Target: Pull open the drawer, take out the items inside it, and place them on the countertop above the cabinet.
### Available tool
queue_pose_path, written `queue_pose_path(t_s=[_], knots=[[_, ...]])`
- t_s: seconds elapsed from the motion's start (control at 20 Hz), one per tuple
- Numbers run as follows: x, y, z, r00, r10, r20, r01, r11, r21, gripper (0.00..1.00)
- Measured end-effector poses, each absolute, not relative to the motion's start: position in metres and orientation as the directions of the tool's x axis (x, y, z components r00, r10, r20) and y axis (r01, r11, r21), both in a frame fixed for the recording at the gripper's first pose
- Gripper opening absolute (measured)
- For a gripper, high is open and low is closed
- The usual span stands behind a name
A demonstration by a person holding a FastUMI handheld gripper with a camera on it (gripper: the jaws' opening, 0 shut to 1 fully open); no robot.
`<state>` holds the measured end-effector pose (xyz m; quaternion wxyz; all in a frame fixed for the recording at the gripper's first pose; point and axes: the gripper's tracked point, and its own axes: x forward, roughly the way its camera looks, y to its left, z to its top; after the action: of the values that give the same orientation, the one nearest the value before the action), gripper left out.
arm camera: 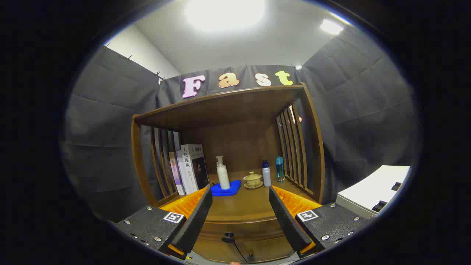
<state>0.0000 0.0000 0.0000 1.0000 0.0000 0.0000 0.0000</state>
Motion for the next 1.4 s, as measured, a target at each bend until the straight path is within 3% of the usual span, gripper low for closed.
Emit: queue_pose_path(t_s=[0.95,1.4], knots=[[0.011,0.032,-0.032,0.997,0.061,-0.055,-0.063,0.998,-0.031,0.96],[0.013,0.034,-0.043,0.994,0.053,-0.096,-0.068,0.985,-0.157,0.96]])
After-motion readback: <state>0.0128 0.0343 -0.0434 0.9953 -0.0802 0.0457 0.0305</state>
